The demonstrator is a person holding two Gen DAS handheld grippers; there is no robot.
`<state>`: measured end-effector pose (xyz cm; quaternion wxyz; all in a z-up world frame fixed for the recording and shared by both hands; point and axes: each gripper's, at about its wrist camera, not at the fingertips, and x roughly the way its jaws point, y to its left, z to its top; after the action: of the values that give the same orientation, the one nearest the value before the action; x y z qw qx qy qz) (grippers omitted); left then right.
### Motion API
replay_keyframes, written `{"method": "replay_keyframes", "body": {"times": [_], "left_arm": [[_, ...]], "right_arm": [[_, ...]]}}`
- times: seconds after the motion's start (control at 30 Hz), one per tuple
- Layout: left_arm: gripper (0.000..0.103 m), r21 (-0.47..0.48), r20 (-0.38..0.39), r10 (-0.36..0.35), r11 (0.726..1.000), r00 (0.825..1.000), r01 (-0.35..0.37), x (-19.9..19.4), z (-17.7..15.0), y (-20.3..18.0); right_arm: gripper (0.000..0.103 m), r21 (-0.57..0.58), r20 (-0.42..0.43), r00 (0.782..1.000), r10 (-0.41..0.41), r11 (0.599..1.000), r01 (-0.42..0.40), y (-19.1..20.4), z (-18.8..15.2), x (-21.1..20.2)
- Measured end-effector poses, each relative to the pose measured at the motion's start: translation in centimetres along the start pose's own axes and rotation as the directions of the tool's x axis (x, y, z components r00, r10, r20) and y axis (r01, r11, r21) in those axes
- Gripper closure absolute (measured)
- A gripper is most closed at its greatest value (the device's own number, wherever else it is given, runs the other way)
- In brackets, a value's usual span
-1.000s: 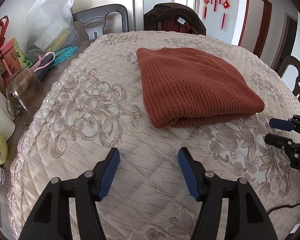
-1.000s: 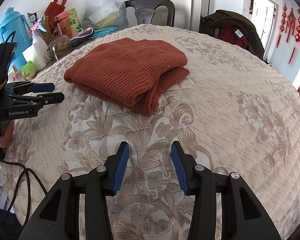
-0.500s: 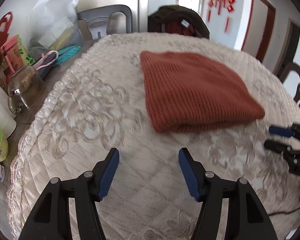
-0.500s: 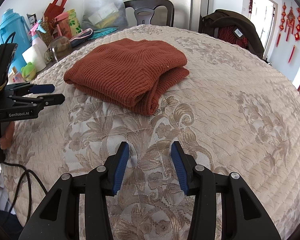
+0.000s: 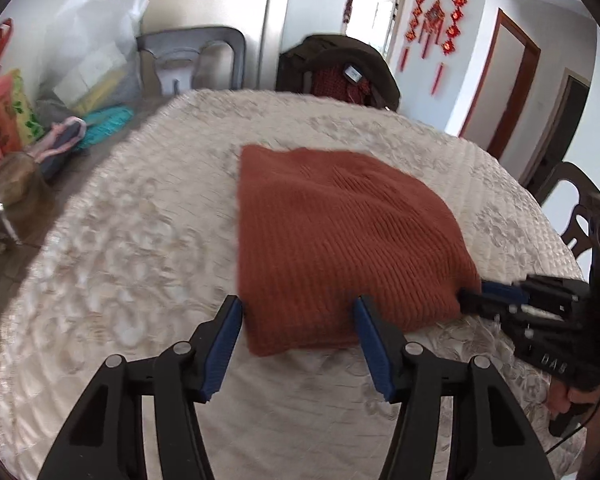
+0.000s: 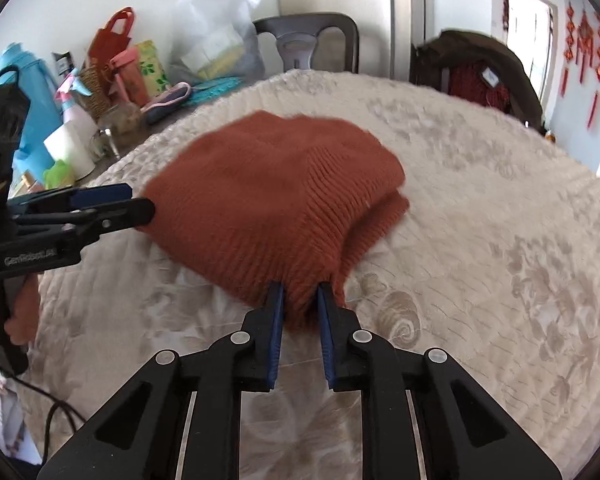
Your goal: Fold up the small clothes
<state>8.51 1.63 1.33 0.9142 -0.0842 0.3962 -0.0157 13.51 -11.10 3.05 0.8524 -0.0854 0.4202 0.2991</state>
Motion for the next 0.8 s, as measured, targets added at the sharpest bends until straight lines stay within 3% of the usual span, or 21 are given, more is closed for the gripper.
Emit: {"method": "replay_keyframes", "body": {"times": [0.07,0.37,0.6,0.8], "left_arm": [[0.042,0.016,-0.004,0.014,1.000,1.000,-0.014,0.6,-0.2,-0.4],[0.042,0.034,-0.010,0.021,0.999,1.000,-0.020,0.3,-0.2,0.6],[0.041,0.075,-0.030,0.014,0.997,0.999,-0.012,1.4,0.6,1.2],[0.040,0.051,-0.034,0.015,0.999,0.999,-0.014,1.1,0.8,1.9]], "right_arm": [[0.087,-0.016,0.000,1.000,-0.030,0.999,0.030,-0.2,0.0,0.0],[0.083,-0.010,-0.006,1.000,-0.022,1.000,0.022,-0.3,-0.9,-0.8],[0.078,0.036,-0.026,1.000,-0.006,0.999,0.007,-0.2,-0.5,0.1],[0.077,0.045,-0.030,0.999,0.030,0.999,-0.029,0.0,-0.6,0.2]]}}
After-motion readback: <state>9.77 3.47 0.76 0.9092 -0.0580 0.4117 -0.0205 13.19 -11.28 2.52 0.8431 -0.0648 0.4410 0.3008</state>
